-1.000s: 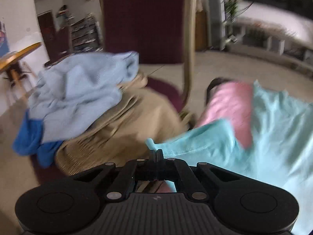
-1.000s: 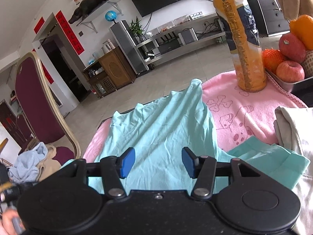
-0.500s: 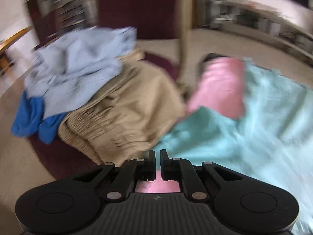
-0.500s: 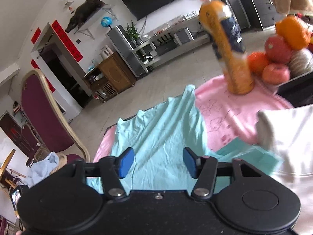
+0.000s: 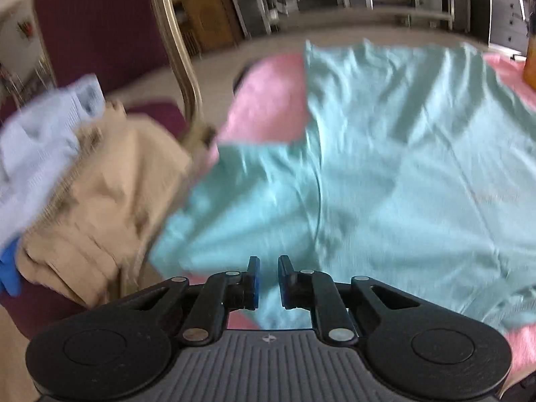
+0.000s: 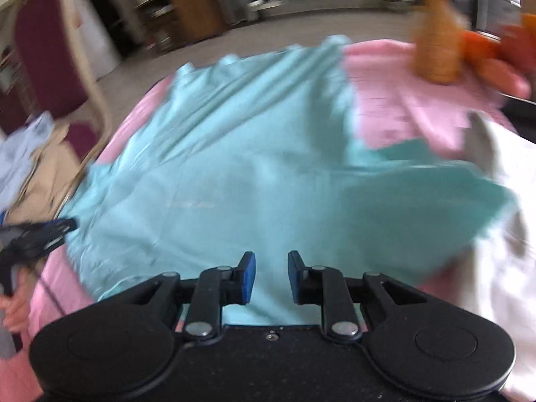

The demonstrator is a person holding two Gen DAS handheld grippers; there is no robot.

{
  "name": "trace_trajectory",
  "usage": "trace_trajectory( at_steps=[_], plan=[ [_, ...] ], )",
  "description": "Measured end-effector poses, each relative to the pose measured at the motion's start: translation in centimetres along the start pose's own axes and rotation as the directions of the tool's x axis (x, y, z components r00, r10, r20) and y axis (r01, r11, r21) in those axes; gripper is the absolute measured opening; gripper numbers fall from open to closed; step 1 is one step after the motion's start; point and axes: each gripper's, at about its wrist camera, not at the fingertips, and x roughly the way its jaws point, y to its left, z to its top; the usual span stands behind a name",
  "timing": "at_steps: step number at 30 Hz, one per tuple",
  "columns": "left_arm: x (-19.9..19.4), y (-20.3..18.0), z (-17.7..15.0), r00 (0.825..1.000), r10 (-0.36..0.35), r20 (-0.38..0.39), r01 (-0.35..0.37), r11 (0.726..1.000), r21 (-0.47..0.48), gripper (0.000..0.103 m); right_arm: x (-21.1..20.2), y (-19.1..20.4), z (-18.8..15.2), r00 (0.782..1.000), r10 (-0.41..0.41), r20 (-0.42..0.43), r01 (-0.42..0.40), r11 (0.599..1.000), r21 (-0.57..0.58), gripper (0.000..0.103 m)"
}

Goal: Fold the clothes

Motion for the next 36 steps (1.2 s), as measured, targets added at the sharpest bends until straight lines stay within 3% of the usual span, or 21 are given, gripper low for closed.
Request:
trace_trajectory(
  at_steps=[1,6,10,12,14,18,21,24,28,36],
  plan=[
    [0.1,0.0,-0.1,1.0,0.027,-0.009,-0.026,1.0,0.014,0.018,0.7,0.4,-0.1,1.0,-0.008,-0.021,0.007,1.0,-0.021,0.021],
    [-0.1,0.7,-1.2,0.991,0.119,-0.06,-0.114,0.991,0.075,0.018,0.6,0.8,-1.9,0.992,-0.058,-0.109,0.05,0.996,-0.072,0.022],
    [-1.2,2.0,-2.6,0.986,0.128,-0.109,-0.12,0.99,0.075,0.017,-0.5,0.8,-3.7,0.981,-0.1,-0.168,0.084,0.991,-0.101,0.022],
    [-2.4,3.0,-3.2,0.99,0.12,-0.077,-0.118,0.993,0.031,0.018,-1.3,0.3,-4.4,0.978,-0.103,-0.183,0.089,0.993,-0.082,0.023],
    [-3.8,3.5,-3.4,0.996,0.089,-0.021,-0.089,0.996,-0.012,0.019,-2.4,-1.2,-4.7,0.983,-0.069,-0.169,0.071,0.997,0.008,0.025],
    [-5.6,3.4,-3.2,0.996,-0.061,0.06,0.064,0.996,-0.062,0.024,-3.8,-3.3,-4.1,0.996,0.0,-0.084,0.012,0.989,0.146,0.034],
    [-5.5,1.9,-3.0,0.985,-0.165,0.053,0.167,0.985,-0.038,0.026,-3.7,-3.8,-3.5,0.999,0.017,-0.044,-0.008,0.98,0.2,0.032],
    [-5.0,0.2,-3.2,0.97,-0.243,0.019,0.244,0.97,-0.016,0.026,-2.7,-2.4,-3.0,0.998,0.039,-0.041,-0.032,0.987,0.158,0.027],
    [-3.8,-1.3,-3.2,0.958,-0.288,-0.011,0.287,0.958,-0.019,0.023,-0.7,-0.4,-2.4,0.998,0.047,-0.05,-0.041,0.994,0.104,0.027],
    [-4.3,-3.0,-4.1,0.969,-0.245,-0.026,0.246,0.958,0.146,0.022,0.5,1.6,-3.6,0.992,0.008,-0.122,-0.013,0.999,-0.042,0.027]
  ],
)
